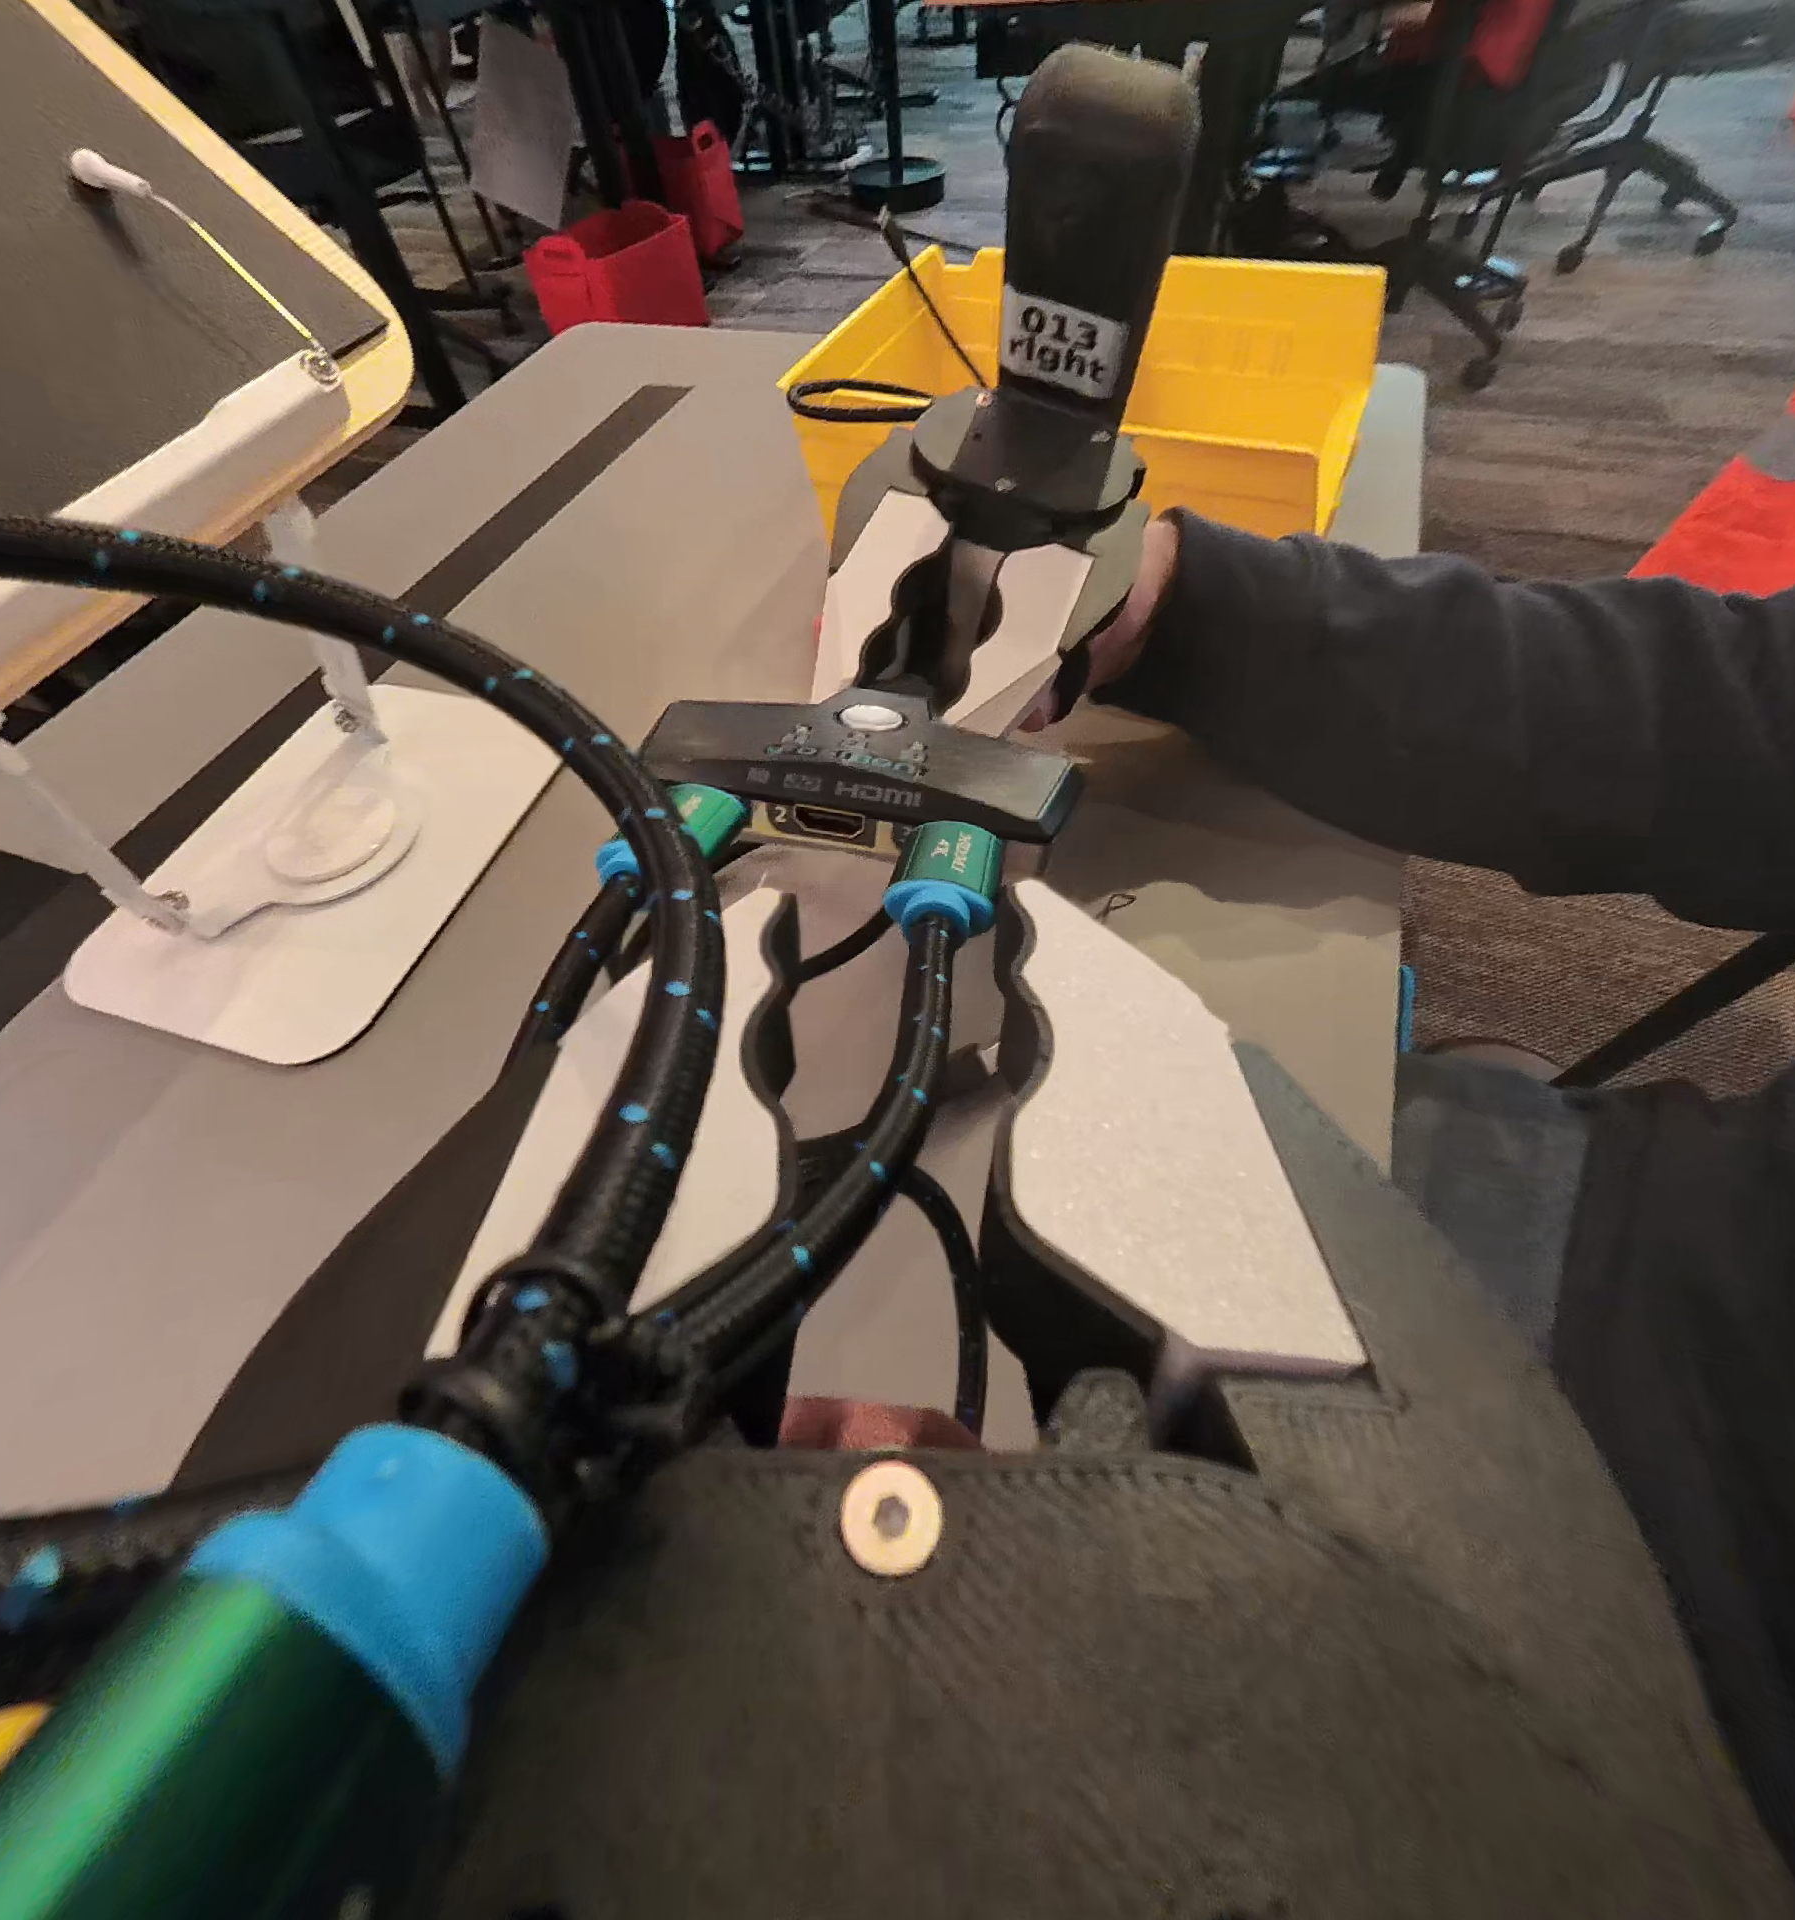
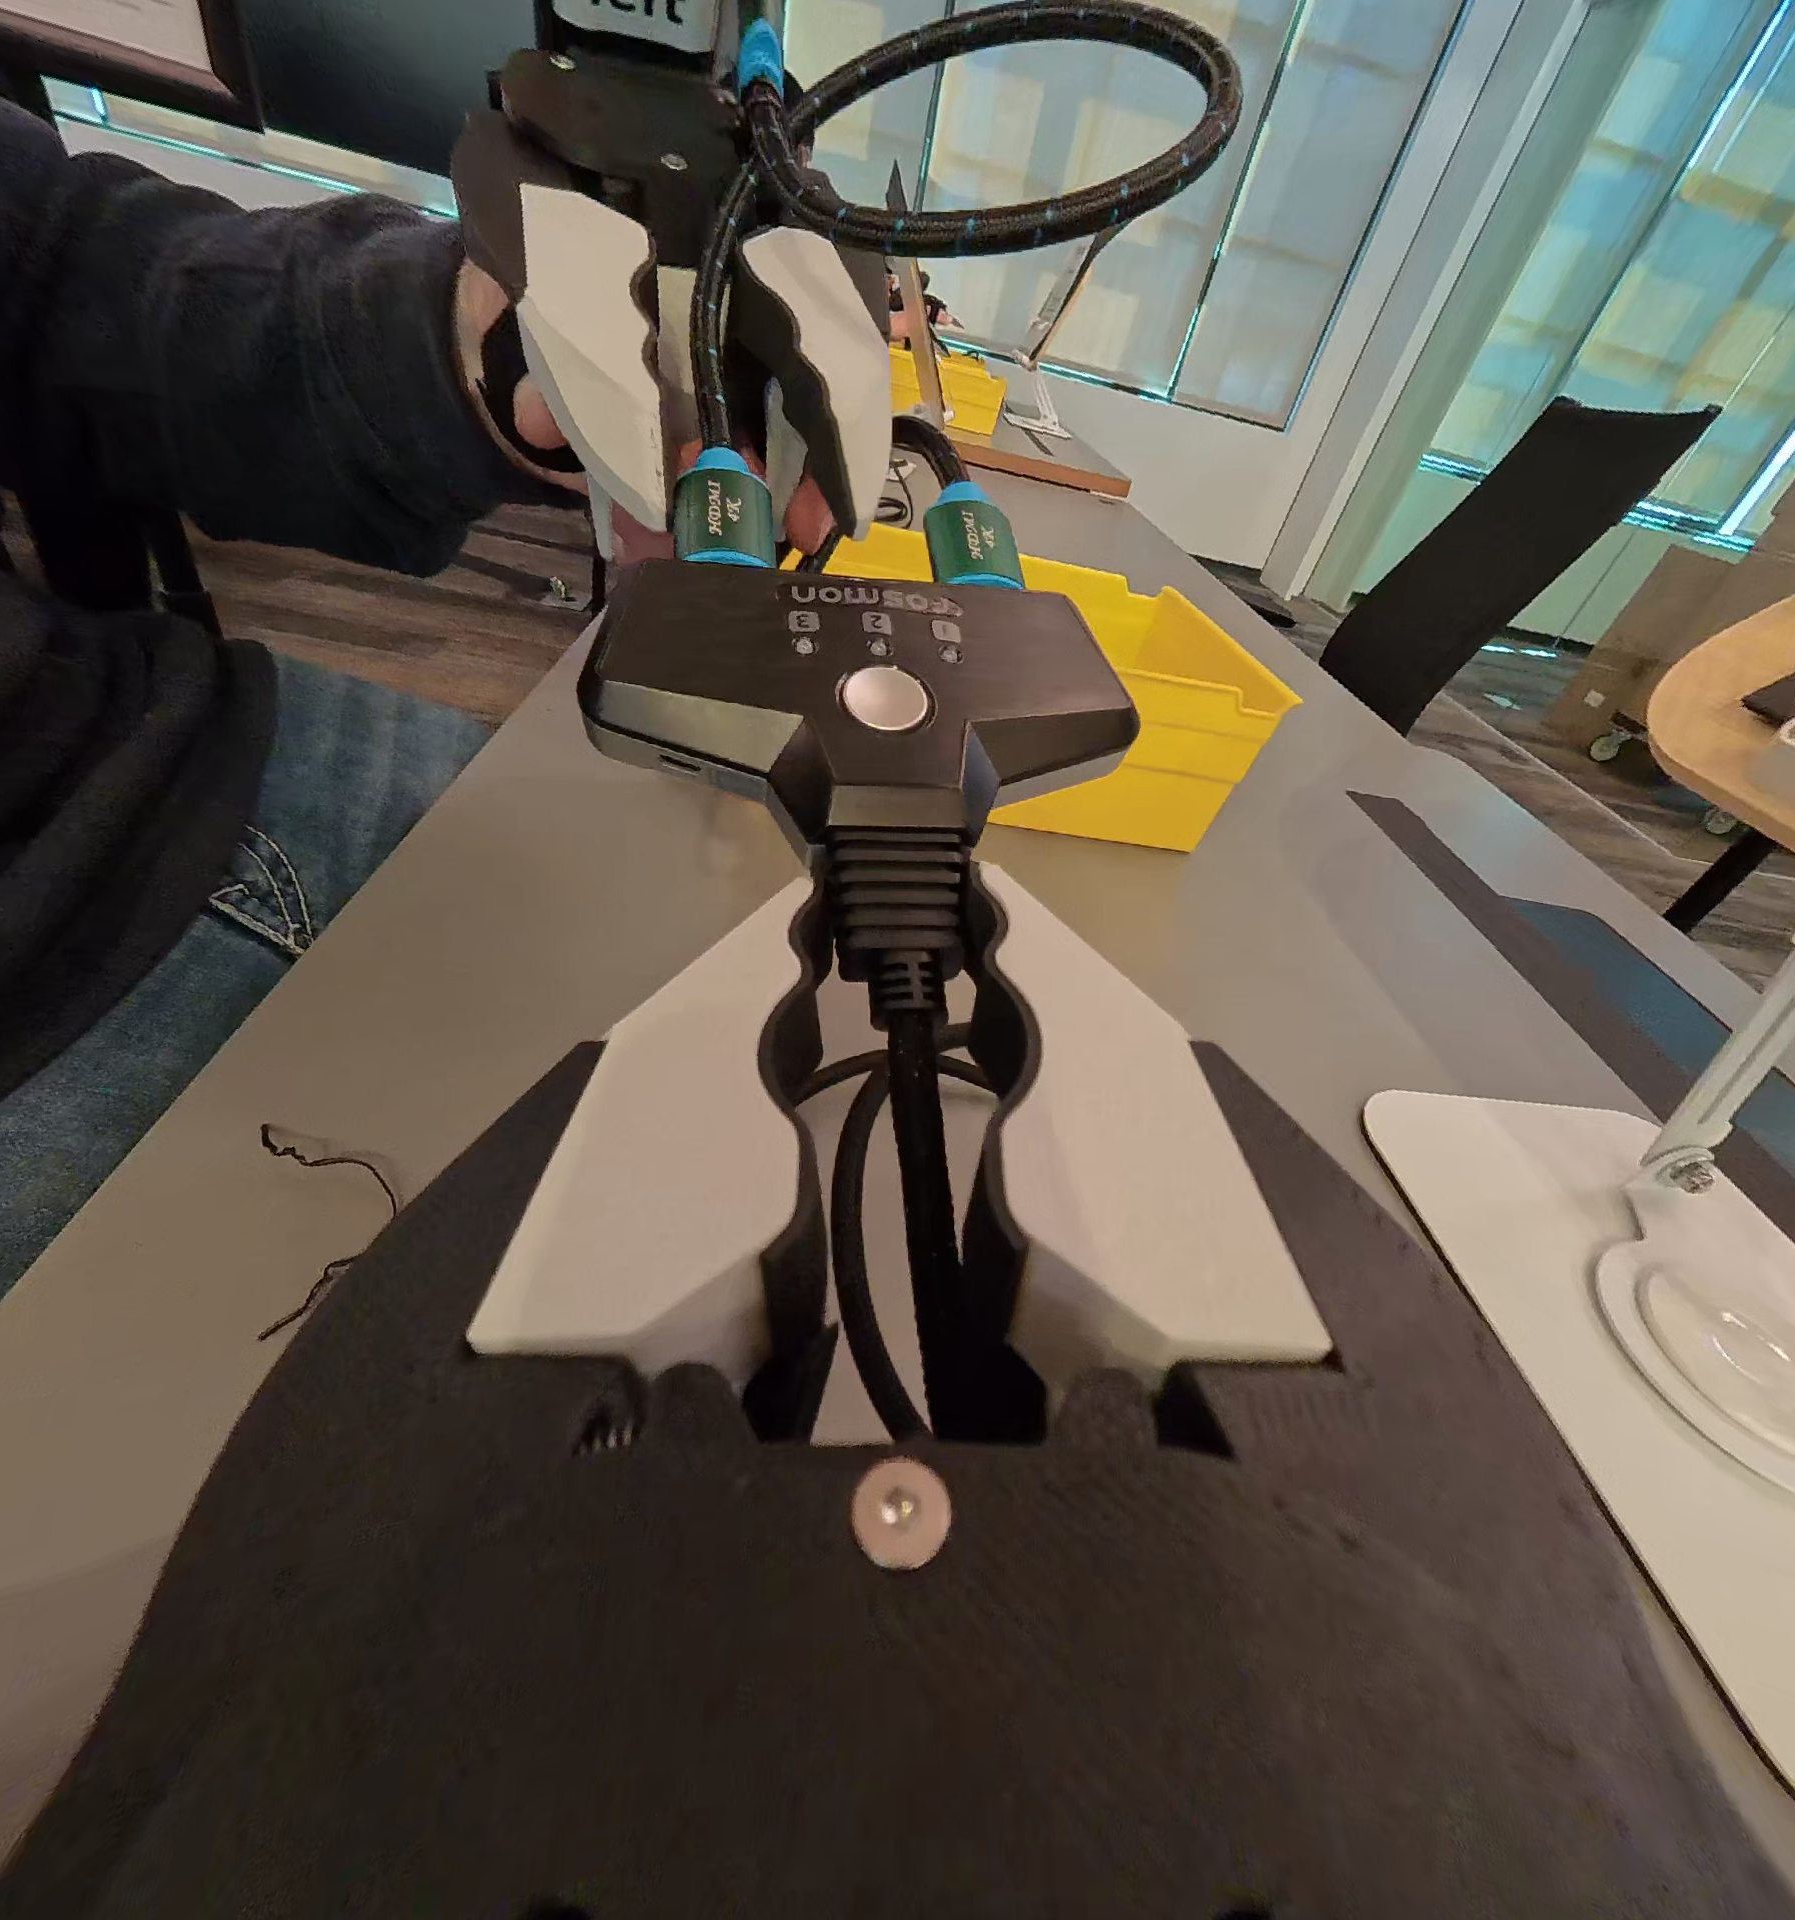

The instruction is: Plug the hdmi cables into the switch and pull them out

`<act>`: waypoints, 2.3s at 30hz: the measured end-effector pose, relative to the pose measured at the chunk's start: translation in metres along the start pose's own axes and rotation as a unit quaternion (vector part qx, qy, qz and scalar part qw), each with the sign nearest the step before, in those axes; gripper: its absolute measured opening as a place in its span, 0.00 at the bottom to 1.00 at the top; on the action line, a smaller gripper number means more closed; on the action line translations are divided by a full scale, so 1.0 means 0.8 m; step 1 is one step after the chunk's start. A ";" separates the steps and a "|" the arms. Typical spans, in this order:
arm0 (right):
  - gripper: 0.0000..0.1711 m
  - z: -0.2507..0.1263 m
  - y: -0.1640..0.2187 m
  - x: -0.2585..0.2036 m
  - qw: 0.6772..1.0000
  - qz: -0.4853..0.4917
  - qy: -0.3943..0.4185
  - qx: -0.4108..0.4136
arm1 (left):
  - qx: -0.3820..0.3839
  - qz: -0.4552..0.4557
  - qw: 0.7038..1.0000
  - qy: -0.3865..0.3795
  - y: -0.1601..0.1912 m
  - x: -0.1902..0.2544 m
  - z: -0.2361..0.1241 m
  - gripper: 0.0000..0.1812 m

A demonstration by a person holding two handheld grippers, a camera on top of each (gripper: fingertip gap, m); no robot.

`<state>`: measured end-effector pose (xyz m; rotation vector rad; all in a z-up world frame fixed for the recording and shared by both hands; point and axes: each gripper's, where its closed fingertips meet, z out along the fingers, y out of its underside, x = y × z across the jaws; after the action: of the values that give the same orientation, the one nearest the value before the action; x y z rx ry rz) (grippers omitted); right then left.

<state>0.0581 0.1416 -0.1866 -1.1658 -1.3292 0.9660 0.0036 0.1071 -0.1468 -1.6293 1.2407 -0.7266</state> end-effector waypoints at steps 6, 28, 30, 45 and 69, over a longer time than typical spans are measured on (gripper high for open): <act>0.13 -0.001 0.009 0.009 1.000 0.013 0.016 -0.017 | -0.024 -0.010 0.998 -0.057 0.010 -0.024 0.003 0.28; 0.13 -0.004 0.110 0.033 0.969 0.010 0.075 -0.236 | -0.178 0.073 0.965 -0.176 0.068 -0.077 -0.018 0.27; 0.13 -0.003 0.118 0.030 0.965 0.010 0.071 -0.252 | -0.184 0.079 0.963 -0.181 0.071 -0.079 -0.020 0.27; 0.29 -0.005 0.100 0.033 0.965 -0.036 0.093 -0.241 | -0.203 0.094 0.957 -0.183 0.081 -0.082 -0.028 0.27; 0.28 0.008 0.159 0.034 0.893 -0.041 0.133 -0.428 | -0.224 0.090 0.954 -0.178 0.101 -0.082 -0.022 0.28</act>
<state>0.0673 0.1933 -0.3061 -1.7971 -1.6004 0.0938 -0.0640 0.1590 -0.2091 -1.8728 1.3211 -0.0216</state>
